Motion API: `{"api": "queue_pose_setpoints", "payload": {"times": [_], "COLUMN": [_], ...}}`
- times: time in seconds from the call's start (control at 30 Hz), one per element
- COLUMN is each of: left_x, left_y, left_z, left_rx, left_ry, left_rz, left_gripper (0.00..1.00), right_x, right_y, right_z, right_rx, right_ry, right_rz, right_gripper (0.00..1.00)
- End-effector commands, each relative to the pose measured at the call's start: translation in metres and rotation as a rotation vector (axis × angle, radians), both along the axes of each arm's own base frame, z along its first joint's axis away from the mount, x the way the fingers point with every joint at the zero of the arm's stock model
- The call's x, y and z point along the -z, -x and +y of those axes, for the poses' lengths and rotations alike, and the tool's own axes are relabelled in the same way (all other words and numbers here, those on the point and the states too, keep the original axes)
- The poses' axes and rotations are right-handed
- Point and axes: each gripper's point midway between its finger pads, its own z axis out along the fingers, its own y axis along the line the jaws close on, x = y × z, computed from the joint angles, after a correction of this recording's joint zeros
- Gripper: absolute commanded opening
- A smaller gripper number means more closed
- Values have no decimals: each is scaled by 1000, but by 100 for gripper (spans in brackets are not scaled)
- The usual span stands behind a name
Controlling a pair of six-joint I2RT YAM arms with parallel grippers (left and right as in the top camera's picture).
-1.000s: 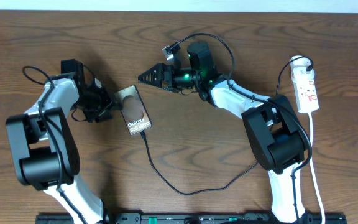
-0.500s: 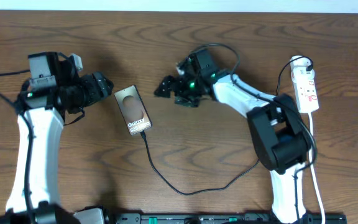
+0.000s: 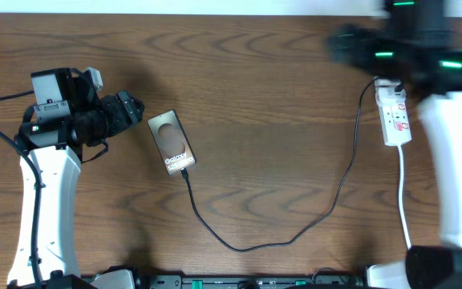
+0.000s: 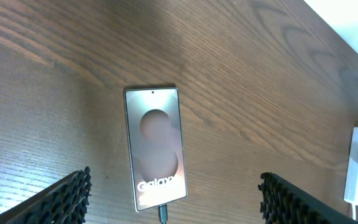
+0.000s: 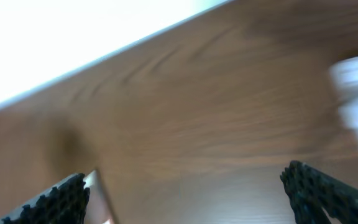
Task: Plug charger to phone and switch on socket
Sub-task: 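Move the right gripper over the power strip's switch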
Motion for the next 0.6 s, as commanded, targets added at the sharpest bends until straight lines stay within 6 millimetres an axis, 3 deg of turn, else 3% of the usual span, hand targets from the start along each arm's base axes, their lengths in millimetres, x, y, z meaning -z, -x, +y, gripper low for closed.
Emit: {"api": "queue_pose_setpoints", "payload": {"times": [0.0,0.03,0.1,0.23,0.33,0.43,0.57], "left_x": [-6,-6,-6,-4,-4,-4,1], "left_y": [-1,-1,-2,-2,-2,-2,-2], "left_z": [0,0,0,0,0,0,0], "left_rx": [-1,-3,-3,-3,-3,-3,0], "left_ry": [-4,-6,-6,-5,-5,-5,-4], "left_rz": [-16,-16,-16,-12,-10,-9,5], "left_gripper": [85,86,86,86,86,86,90], "right_x": [3,11,26,61,90,119,167], "right_y": [12,20,30,39,38,30,9], "right_z": [-86,-123,-157,-194,-204,-200,-199], "right_rx": [63,105,130,107,30,-80,-146], "right_ry": [22,17,1,-33,-45,-70,-59], "right_rz": [8,33,68,131,164,175,218], "right_gripper": [99,99,99,99,99,99,99]}}
